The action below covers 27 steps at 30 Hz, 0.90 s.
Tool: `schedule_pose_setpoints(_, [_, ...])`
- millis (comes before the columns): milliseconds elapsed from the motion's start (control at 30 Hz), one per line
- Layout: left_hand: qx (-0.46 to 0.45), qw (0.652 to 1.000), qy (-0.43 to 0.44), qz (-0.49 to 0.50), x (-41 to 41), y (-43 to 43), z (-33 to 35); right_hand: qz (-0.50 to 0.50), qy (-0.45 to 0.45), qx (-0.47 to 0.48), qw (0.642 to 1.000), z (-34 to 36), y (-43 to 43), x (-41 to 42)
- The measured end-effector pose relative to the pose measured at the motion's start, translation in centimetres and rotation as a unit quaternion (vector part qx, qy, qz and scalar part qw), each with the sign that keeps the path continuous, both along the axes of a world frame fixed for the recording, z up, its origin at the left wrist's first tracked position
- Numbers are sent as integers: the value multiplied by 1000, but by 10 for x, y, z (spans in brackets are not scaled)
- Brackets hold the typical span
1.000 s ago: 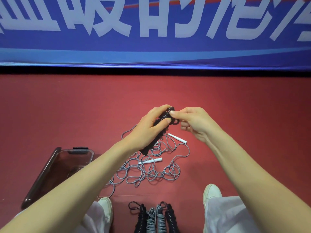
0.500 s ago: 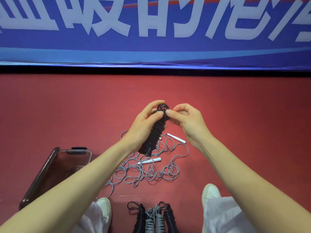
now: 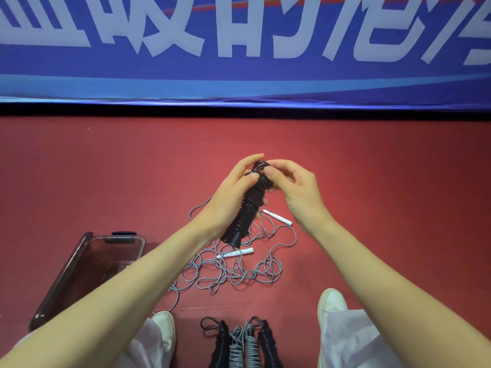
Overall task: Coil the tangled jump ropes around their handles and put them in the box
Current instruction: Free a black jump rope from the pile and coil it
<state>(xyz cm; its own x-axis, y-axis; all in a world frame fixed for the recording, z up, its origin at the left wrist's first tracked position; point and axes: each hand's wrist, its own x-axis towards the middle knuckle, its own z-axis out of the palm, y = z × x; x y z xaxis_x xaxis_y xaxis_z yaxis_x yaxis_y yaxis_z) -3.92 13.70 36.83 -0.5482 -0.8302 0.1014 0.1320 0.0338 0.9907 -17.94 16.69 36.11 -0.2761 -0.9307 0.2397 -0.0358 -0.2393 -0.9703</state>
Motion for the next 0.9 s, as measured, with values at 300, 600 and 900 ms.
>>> schedule_pose_setpoints(300, [-87, 988, -121, 45, 8, -6, -5, -25, 161, -27, 986, -3, -8, 2])
schedule_pose_setpoints(600, [-81, 989, -99, 67, 7, -6, -8, -11, 311, -60, 948, -3, -8, -12])
schedule_pose_setpoints(900, [-152, 971, -165, 87, 1, -3, -11, -14, 344, -81, 935, -6, -8, -14])
